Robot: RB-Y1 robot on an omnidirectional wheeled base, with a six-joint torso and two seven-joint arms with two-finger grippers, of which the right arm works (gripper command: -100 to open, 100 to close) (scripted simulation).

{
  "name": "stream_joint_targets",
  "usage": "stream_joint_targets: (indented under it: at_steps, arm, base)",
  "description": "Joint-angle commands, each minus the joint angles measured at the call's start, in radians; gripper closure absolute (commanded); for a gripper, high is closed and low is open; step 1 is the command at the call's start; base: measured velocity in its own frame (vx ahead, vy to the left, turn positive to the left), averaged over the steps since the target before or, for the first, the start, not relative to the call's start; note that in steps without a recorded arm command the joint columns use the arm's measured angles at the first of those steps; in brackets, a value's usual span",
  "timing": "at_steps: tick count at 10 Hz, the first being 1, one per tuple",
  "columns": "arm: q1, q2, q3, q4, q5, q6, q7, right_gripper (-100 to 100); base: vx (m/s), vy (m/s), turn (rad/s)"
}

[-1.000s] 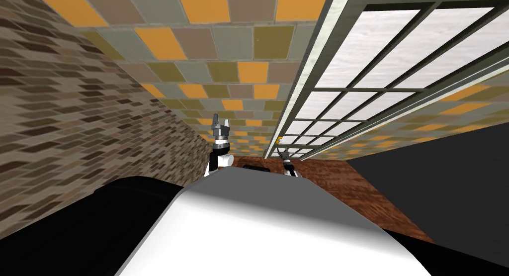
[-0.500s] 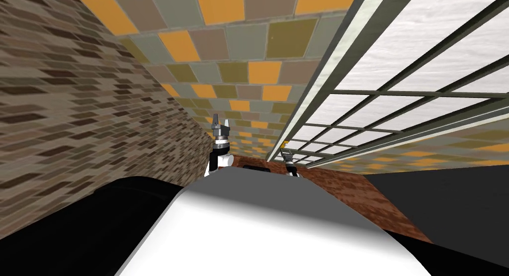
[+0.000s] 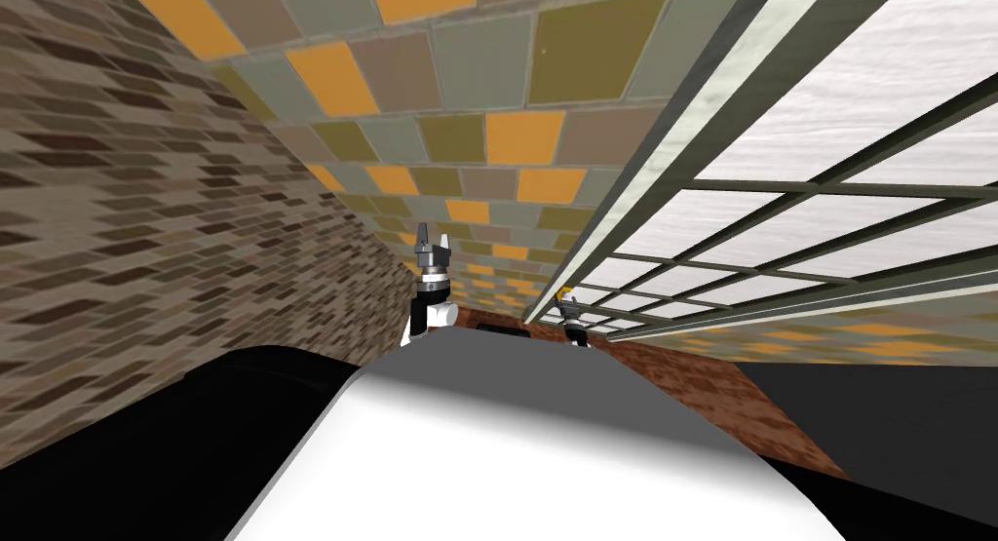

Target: Pull the door open

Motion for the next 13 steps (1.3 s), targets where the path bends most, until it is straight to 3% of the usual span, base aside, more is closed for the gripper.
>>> stream_joint_targets:
  at_steps: [1,2,3,8,13]
  arm:
    - [0.0,-0.004,-0.001,0.01,-0.017,-0.005,0.008,-100]
    - [-0.001,-0.001,0.002,0.017,-0.009,-0.008,0.005,-100]
    - [-0.001,-0.001,0.002,0.017,-0.009,-0.008,0.005,100]
    - [-0.001,-0.001,0.002,0.017,-0.009,-0.008,0.005,100]
    - [0.001,-0.007,-0.003,0.02,-0.036,-0.008,-0.111,100]
  base:
    - [0.193,0.001,-0.057]
    - [0.06,0.015,-0.048]
    - [-0.039,0.009,0.032]
    - [-0.008,-0.01,-0.001]
    - [-0.077,-0.015,0.079]
